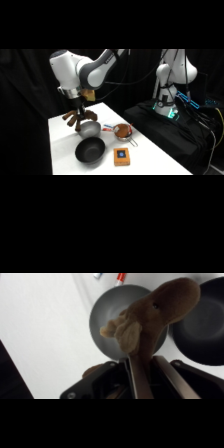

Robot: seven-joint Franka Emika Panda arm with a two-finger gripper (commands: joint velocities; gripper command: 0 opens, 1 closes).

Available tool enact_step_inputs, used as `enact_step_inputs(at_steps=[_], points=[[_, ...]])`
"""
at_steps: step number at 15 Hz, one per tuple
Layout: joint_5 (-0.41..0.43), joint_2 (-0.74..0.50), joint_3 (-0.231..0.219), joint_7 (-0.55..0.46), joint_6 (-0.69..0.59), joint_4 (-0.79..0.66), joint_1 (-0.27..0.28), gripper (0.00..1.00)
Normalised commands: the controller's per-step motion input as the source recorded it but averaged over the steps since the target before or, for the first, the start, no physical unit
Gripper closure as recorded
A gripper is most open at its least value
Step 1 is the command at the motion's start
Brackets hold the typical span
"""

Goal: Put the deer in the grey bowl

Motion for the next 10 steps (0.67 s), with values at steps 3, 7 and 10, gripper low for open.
enact_step_inputs(at_steps=[3, 7, 10], points=[[0.151, -0.13, -0.007, -0.14, 0.28, -0.29, -0.027, 0.95], [0.137, -0.12, -0.011, -0.16, 0.24, -0.25, -0.019, 0.95], [0.142, -0.09, -0.009, -0.18, 0.21, -0.2, -0.026, 0.95]])
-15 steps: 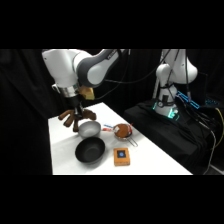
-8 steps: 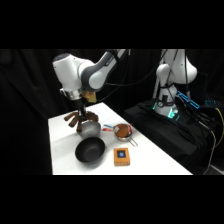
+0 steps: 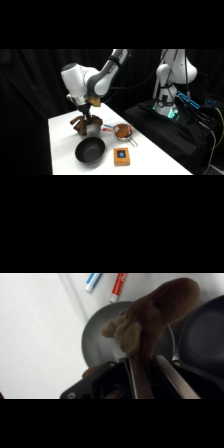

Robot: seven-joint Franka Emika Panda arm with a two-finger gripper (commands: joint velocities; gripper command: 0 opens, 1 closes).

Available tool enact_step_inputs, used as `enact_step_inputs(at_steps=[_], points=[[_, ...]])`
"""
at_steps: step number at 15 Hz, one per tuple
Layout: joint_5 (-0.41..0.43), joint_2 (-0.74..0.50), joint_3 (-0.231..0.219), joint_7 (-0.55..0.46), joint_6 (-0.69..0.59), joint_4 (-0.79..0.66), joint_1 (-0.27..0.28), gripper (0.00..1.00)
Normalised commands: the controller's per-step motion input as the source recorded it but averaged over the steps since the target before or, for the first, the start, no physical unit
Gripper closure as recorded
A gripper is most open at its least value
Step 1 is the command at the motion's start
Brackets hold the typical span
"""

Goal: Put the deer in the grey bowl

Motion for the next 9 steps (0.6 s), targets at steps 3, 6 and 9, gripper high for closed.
enact_step_inputs(at_steps=[3, 6, 9], points=[[0.149, -0.06, -0.007, -0.2, 0.17, -0.15, -0.034, 0.91], [0.137, -0.04, -0.015, -0.2, 0.13, -0.09, -0.033, 0.53], [0.14, -0.05, -0.016, -0.22, 0.07, -0.03, -0.04, 0.28]])
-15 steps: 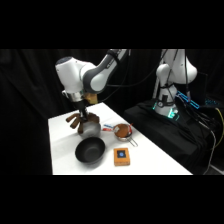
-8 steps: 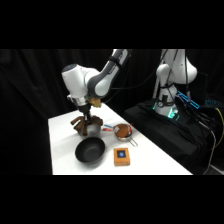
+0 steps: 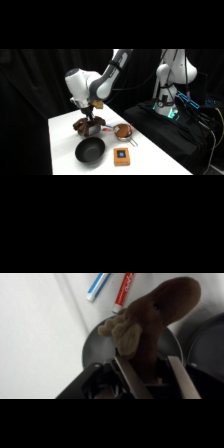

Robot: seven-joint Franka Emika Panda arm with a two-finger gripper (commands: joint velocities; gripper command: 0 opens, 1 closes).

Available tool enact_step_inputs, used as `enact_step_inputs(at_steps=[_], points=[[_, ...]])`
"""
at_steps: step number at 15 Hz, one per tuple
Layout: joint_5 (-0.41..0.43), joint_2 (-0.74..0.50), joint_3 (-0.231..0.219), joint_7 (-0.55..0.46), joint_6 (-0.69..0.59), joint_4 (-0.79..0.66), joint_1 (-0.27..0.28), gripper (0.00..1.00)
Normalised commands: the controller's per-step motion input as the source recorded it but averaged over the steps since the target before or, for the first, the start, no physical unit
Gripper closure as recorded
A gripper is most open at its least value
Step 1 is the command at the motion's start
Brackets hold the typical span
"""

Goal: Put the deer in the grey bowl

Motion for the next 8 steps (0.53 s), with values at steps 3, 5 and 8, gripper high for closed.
enact_step_inputs(at_steps=[3, 5, 8], points=[[0.168, -0.04, 0.012, -0.29, -0.05, 0.03, -0.052, 0.05], [0.16, -0.05, 0.018, -0.28, -0.14, 0.09, -0.051, 0.0], [0.118, -0.1, 0.005, -0.24, -0.23, 0.14, -0.029, 0.0]])
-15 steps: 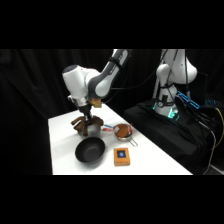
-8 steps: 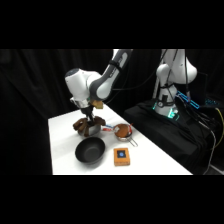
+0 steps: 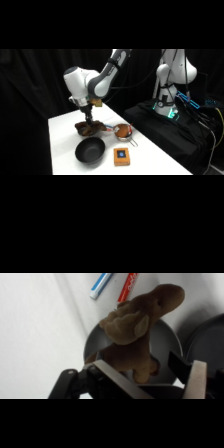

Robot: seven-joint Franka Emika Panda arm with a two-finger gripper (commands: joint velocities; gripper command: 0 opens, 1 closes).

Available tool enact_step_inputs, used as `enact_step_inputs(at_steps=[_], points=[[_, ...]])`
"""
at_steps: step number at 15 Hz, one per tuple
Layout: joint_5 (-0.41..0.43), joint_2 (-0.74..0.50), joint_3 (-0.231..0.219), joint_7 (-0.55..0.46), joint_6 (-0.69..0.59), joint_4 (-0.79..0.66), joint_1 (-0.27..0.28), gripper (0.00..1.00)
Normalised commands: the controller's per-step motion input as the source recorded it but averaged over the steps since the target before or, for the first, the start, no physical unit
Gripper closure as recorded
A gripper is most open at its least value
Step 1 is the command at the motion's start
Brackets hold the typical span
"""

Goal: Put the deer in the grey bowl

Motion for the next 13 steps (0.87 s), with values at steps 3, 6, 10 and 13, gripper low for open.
enact_step_inputs(at_steps=[3, 6, 10, 13], points=[[0.088, -0.15, -0.006, -0.2, -0.31, 0.19, -0.014, 0.0], [0.088, -0.17, -0.002, -0.18, -0.34, 0.2, -0.016, 0.0], [0.091, -0.15, 0.01, -0.16, -0.3, 0.18, -0.012, 0.0], [0.159, -0.12, 0.042, -0.17, -0.22, 0.13, -0.025, 0.0]])
